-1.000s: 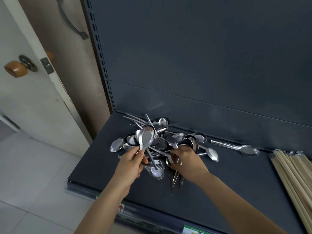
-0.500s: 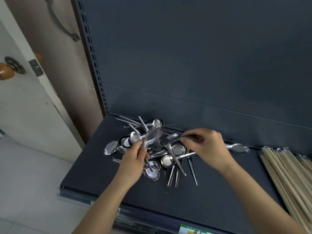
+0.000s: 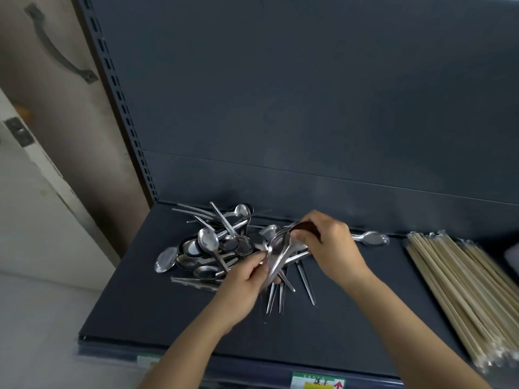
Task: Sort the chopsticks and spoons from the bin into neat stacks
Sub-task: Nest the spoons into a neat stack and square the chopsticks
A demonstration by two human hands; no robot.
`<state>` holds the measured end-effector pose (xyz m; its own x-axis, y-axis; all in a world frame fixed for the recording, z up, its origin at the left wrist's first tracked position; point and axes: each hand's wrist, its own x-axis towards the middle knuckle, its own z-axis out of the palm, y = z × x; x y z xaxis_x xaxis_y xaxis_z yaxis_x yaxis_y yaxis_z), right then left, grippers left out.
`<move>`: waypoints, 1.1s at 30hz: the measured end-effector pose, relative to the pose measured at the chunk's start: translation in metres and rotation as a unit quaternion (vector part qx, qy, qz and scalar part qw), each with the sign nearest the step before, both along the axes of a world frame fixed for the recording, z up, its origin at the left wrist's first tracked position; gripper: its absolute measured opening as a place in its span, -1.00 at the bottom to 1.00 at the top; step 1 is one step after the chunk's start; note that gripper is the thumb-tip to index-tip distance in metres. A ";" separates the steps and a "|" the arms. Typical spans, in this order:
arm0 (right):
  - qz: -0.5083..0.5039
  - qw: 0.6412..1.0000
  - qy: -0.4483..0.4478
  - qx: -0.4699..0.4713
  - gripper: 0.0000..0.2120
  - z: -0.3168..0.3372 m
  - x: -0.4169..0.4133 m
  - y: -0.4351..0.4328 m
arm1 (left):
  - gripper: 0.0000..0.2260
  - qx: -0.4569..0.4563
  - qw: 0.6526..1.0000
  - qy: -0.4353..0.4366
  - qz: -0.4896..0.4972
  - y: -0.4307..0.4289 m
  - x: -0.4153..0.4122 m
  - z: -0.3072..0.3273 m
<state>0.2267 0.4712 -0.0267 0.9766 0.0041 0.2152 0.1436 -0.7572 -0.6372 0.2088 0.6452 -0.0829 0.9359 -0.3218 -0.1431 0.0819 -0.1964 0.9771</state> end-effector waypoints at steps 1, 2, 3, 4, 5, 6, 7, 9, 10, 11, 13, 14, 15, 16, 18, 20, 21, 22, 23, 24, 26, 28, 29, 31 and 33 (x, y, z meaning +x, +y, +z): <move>-0.014 1.000 -0.019 -0.012 -0.85 -0.004 -0.001 -0.002 | -0.80 -0.001 1.000 0.008 -0.008 -0.004 -0.003 0.000; -0.029 0.999 -0.031 -0.018 -0.83 -0.009 -0.002 -0.004 | -0.78 0.005 1.000 0.011 -0.012 -0.009 -0.005 0.000; -0.043 0.998 -0.037 -0.016 -0.81 -0.013 -0.003 -0.005 | -0.77 0.014 1.000 0.011 -0.013 -0.013 -0.007 -0.001; -0.057 0.998 -0.038 -0.009 -0.80 -0.018 -0.005 -0.006 | -0.77 0.020 1.000 0.014 -0.013 -0.017 -0.009 -0.001; -0.074 0.997 -0.036 -0.001 -0.78 -0.022 -0.005 -0.007 | -0.78 0.025 0.999 0.018 -0.014 -0.020 -0.010 -0.002; -0.089 0.996 -0.032 0.004 -0.75 -0.026 -0.005 -0.007 | -0.78 0.032 0.999 0.019 -0.019 -0.024 -0.011 -0.003; -0.100 0.995 -0.028 0.005 -0.72 -0.030 -0.005 -0.008 | -0.78 0.041 0.999 0.016 -0.029 -0.026 -0.012 -0.004; -0.108 0.994 -0.021 0.011 -0.69 -0.035 -0.001 -0.013 | -0.80 0.045 0.998 0.013 -0.047 -0.029 -0.013 -0.006; -0.107 0.994 -0.019 0.025 -0.71 -0.037 0.001 -0.017 | -0.83 0.037 0.998 0.020 -0.045 -0.029 -0.012 -0.007; -0.110 0.993 -0.010 0.042 -0.73 -0.040 0.005 -0.024 | -0.85 0.026 0.999 0.030 -0.034 -0.029 -0.011 -0.008; -0.131 0.989 0.037 0.050 -0.70 -0.050 0.012 -0.043 | -0.87 0.013 0.998 0.059 0.004 -0.025 -0.006 -0.009; -0.140 0.987 0.075 0.026 -0.68 -0.059 0.015 -0.054 | -0.88 0.008 0.997 0.074 0.024 -0.022 -0.004 -0.010; -0.140 0.983 0.115 -0.015 -0.63 -0.068 0.017 -0.065 | -0.88 0.000 0.995 0.086 0.042 -0.019 -0.002 -0.010; -0.127 0.978 0.157 -0.061 -0.55 -0.077 0.018 -0.074 | -0.88 -0.008 0.994 0.096 0.057 -0.016 0.000 -0.010; -0.091 0.962 0.225 -0.125 -0.38 -0.093 0.018 -0.084 | -0.85 -0.012 0.992 0.104 0.075 -0.010 0.003 -0.008; -0.072 0.955 0.253 -0.141 -0.34 -0.102 0.019 -0.085 | -0.82 -0.006 0.991 0.101 0.083 -0.008 0.004 -0.007; -0.068 0.955 0.246 -0.152 -0.37 -0.106 0.019 -0.084 | -0.83 -0.002 0.991 0.099 0.086 -0.007 0.005 -0.007; -0.069 0.957 0.229 -0.165 -0.41 -0.108 0.019 -0.083 | -0.83 0.002 0.992 0.096 0.087 -0.007 0.005 -0.007; -0.074 0.959 0.210 -0.174 -0.47 -0.110 0.019 -0.083 | -0.83 0.006 0.992 0.094 0.089 -0.008 0.005 -0.006; -0.078 0.961 0.192 -0.180 -0.52 -0.111 0.019 -0.082 | -0.83 0.009 0.992 0.091 0.089 -0.009 0.006 -0.006; -0.084 0.964 0.175 -0.182 -0.62 -0.112 0.020 -0.084 | -0.82 0.020 0.992 0.083 0.089 -0.012 0.007 -0.004; -0.102 0.963 0.167 -0.183 -0.72 -0.111 0.019 -0.088 | -0.80 0.031 0.993 0.073 0.086 -0.016 0.008 -0.003; -0.117 0.962 0.163 -0.186 -0.74 -0.110 0.018 -0.091 | -0.80 0.035 0.993 0.067 0.086 -0.018 0.010 -0.003; -0.156 0.957 0.150 -0.191 -0.76 -0.106 0.013 -0.101 | -0.81 0.044 0.994 0.052 0.083 -0.023 0.014 -0.003; -0.192 0.955 0.134 -0.184 -0.78 -0.099 0.007 -0.112 | -0.83 0.054 0.995 0.036 0.076 -0.030 0.017 -0.002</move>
